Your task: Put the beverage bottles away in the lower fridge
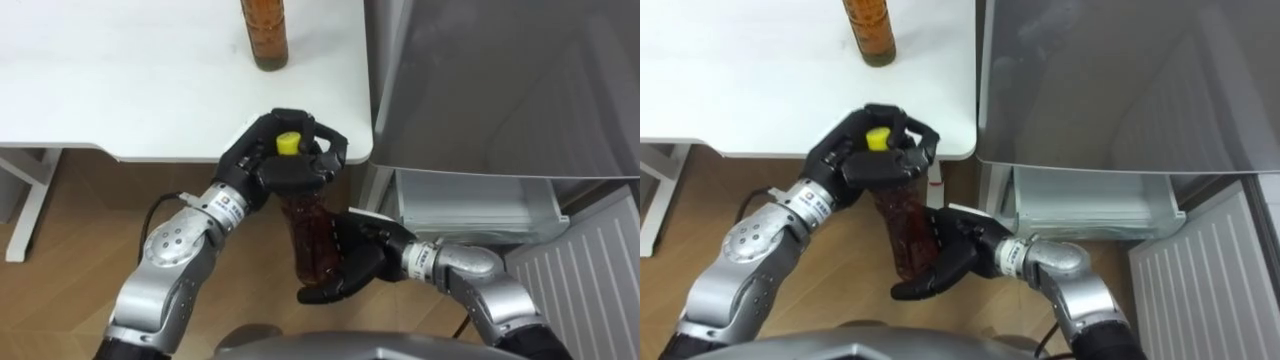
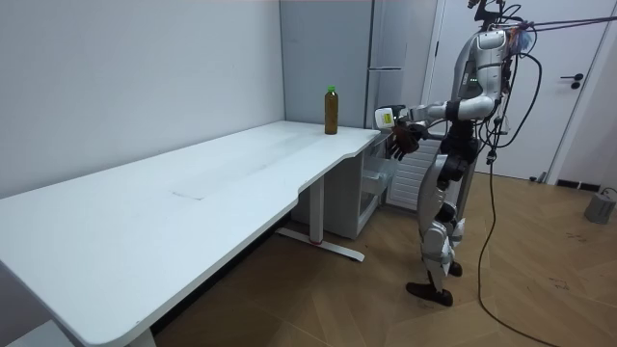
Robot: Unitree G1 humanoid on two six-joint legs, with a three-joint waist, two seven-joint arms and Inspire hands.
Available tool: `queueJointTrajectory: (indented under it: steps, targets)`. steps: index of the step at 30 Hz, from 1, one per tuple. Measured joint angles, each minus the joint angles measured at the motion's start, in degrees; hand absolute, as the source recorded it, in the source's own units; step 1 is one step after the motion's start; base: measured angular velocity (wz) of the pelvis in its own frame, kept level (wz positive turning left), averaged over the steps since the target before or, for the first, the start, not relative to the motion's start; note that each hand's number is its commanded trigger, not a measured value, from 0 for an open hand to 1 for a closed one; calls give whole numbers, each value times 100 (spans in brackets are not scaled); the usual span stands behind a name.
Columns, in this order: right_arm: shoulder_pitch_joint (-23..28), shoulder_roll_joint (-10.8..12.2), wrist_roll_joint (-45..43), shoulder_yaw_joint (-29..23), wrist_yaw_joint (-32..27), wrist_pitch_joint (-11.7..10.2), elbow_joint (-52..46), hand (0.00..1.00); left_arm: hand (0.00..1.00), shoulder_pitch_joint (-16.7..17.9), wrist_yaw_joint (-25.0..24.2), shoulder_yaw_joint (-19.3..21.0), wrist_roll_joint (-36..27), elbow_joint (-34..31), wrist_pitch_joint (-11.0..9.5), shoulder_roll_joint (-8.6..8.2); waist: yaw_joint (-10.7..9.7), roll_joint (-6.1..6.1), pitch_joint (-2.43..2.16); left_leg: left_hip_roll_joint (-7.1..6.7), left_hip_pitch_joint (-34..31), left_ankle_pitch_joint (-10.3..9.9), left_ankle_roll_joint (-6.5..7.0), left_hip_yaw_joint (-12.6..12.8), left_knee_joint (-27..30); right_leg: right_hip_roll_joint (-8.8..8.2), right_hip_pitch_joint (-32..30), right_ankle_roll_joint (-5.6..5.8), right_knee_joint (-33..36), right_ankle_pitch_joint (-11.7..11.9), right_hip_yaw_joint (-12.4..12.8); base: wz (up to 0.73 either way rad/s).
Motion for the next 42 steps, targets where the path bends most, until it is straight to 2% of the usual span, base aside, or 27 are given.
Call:
queueJointTrajectory:
  steps: [2, 5, 11, 17, 24, 25, 26, 27, 34, 39, 42]
  targets:
    - [2, -2, 162, 4, -13, 0, 3, 100, 100, 0, -57, -26, -7, -1, -1, 8, -10, 1, -3, 0, 9, 0, 0, 3, -1, -1, 21, -2, 0, 1, 2, 0]
    - [4, -9, 492, 42, -87, -2, 12, 100, 100, 0, -77, -102, -13, -1, -1, 14, -12, -8, -8, 0, 13, 0, 0, 7, -12, 3, 30, -2, -1, 1, 23, 0]
    - [4, -13, 508, 37, -123, -24, 11, 100, 100, 1, -84, -244, -59, -1, -24, 14, -10, -12, -11, -2, 7, 0, 1, 17, 18, 3, 16, -2, -11, 0, 28, 0]
    - [4, -243, 529, 255, 20, -326, -89, 100, 100, 0, -78, -244, -227, 0, -37, 17, -11, -20, -14, -6, 10, 0, 0, 18, -2, 0, -20, -1, -19, -1, 35, 0]
    - [5, -247, 642, 256, 6, -325, -88, 100, 100, -2, -74, -269, -308, -1, -94, -39, -14, -88, -22, -9, 37, 0, 0, 25, -7, 0, -12, 3, -29, -7, 65, 0]
    - [9, -250, 657, 255, 15, -326, -88, 100, 82, -2, -74, -266, -316, -1, -94, -41, -15, -96, -21, -9, 40, 0, 0, 26, -6, 1, -10, 3, -29, -7, 69, 0]
    - [15, -250, 679, 255, 27, -333, -89, 100, 56, -2, -73, -259, -363, 0, -94, -35, -14, -114, -20, -8, 44, 0, 0, 28, -3, 2, -5, 3, -29, -7, 78, 0]
    - [15, -249, 685, 255, 34, -333, -89, 100, 0, -2, -73, -259, -385, -1, -94, -29, -14, -126, -16, -7, 46, 0, 0, 28, -2, 4, -3, 3, -28, -7, 83, 0]
    - [18, -258, 685, 250, 95, -309, -85, 100, 0, -4, -78, -247, -382, -11, -96, -1, -21, -121, -7, 0, 70, 0, 0, 39, 6, 11, 27, 2, -27, -6, 85, 0]
    - [24, -282, 690, 235, 144, -188, -58, 100, 0, -51, -100, -223, -383, -62, -244, -1, -18, -105, 1, -1, 75, 0, 0, 44, 5, 10, 30, 2, -27, -6, 86, 0]
    - [48, -297, 690, 224, 145, -187, -58, 100, 0, -69, -138, -220, -383, -63, -269, 2, -9, -101, 2, -1, 75, 0, 0, 40, 4, 10, 39, 2, -27, -7, 82, 0]
